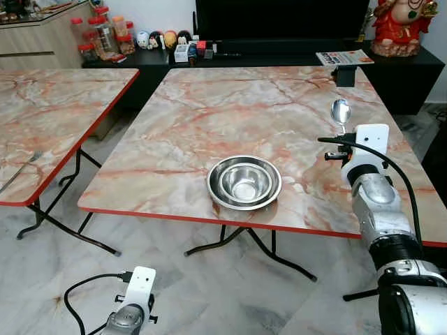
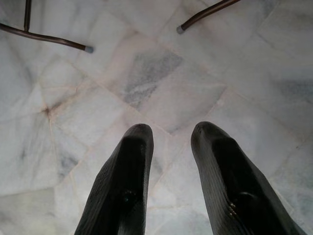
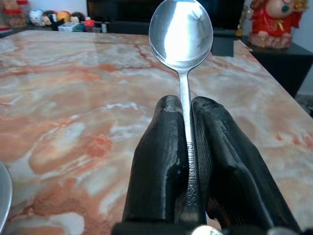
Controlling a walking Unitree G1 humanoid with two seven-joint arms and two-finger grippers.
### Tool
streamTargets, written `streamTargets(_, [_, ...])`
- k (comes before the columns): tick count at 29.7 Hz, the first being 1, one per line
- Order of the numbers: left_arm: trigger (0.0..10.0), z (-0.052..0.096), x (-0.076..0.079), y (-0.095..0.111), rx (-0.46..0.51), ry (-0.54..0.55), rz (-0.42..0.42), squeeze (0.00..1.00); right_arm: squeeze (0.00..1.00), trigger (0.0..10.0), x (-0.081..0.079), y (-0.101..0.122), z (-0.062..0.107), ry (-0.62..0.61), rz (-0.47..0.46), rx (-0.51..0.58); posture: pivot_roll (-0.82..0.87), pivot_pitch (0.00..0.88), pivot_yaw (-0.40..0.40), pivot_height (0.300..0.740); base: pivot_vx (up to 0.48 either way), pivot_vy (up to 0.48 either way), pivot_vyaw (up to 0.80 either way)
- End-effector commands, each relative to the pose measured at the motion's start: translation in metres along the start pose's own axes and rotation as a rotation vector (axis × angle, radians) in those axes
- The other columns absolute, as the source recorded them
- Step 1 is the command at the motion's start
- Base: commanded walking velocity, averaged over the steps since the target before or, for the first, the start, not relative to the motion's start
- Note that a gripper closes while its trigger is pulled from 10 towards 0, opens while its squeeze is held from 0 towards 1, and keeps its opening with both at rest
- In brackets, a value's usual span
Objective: Setting the table
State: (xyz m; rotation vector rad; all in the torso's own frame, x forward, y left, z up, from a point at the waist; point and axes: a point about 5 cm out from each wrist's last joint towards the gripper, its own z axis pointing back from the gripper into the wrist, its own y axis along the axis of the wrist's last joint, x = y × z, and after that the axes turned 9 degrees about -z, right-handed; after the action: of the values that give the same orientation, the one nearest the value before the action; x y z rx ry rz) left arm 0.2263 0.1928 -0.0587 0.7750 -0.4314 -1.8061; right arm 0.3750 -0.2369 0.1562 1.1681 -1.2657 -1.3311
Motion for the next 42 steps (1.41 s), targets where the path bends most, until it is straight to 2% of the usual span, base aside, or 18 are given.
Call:
streamTargets(1, [10.0,0.001,-0.006,-0.005,-0.015,0.007,-0.002,0.00,0.00,10.0,0.002,-0.005,0.001,-0.028,-0.002,-0.031,-0.09,0.046,0.098,0.740,0.000,0.000,0.00])
streamTargets(8, [10.0,0.001,-0.010,-0.006,-0.018,0.012,-0.008,0.00,0.00,10.0,0.005,-0.025,0.008,-0.053,0.000,-0.102,-0.09,0.041,0.118,0.740,0.000,0.000,0.00])
streamTargets(12, [10.0,0.001,-0.012,-0.006,-0.018,0.017,-0.007,0.00,0.00,10.0,-0.001,-0.037,0.010,-0.028,-0.005,-0.168,-0.09,0.040,0.122,0.740,0.000,0.000,0.00])
streamTargets(28, [10.0,0.001,-0.011,-0.006,-0.019,0.020,0.000,0.00,0.00,10.0,-0.006,-0.058,0.015,-0.009,0.011,-0.313,-0.09,0.035,0.119,0.740,0.000,0.000,0.00])
streamTargets(35, [10.0,0.001,-0.012,-0.006,-0.020,0.021,0.003,0.00,0.00,10.0,-0.007,-0.059,0.014,-0.015,0.015,-0.335,-0.09,0.035,0.119,0.740,0.000,0.000,0.00])
streamTargets(42, [10.0,0.001,-0.011,-0.005,-0.019,0.021,0.005,0.00,0.00,10.0,-0.018,-0.046,0.006,-0.033,0.000,-0.336,-0.09,0.038,0.119,0.740,0.000,0.000,0.00])
